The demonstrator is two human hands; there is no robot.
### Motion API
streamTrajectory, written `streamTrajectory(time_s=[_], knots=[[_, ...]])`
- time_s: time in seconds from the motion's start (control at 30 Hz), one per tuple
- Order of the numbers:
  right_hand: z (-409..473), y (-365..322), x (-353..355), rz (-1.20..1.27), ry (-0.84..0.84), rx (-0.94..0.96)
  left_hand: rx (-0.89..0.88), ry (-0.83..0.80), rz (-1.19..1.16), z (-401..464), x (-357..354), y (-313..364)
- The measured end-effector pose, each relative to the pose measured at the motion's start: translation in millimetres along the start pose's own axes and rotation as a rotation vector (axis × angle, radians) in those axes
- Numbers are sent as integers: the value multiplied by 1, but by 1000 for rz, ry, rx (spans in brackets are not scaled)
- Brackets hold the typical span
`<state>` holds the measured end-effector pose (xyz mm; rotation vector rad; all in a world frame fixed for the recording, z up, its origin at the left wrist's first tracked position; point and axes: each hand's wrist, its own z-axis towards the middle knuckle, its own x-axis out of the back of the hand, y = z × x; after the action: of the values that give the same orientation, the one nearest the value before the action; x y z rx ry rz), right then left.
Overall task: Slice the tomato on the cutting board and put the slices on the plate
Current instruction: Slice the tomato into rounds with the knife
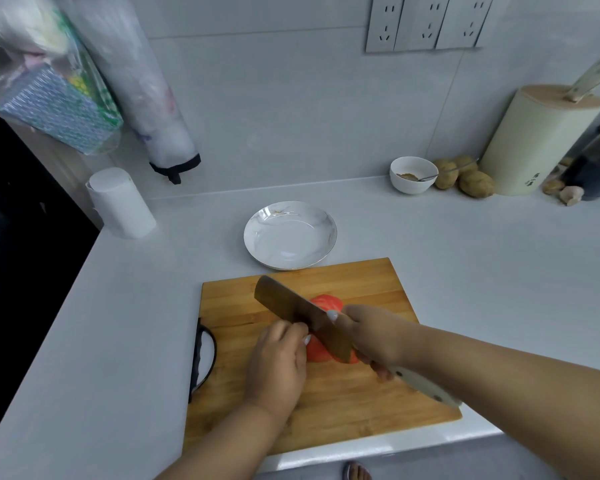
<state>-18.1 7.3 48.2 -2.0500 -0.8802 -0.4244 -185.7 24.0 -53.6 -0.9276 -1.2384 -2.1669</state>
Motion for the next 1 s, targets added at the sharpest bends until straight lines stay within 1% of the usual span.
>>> streamTrajectory(time_s=[0.23,0.43,0.57,0.73,0.9,1.0], knots=[[-5,6,3,31,-35,-19,13,-23,11,0,3,4],[3,1,-8,18,-32,11,16,-32,4,-3,6,3],[8,-4,-17,-86,2,49,21,-34,1,-3,7,1],[6,-1,-21,-126,35,86,18,-36,-3,-3,7,3],[-10,17,-22,-164,8,38,47,-29,-11,-3,6,1],[-7,15,-25,-190,41,51,32,-23,-15,-3,4,-1]])
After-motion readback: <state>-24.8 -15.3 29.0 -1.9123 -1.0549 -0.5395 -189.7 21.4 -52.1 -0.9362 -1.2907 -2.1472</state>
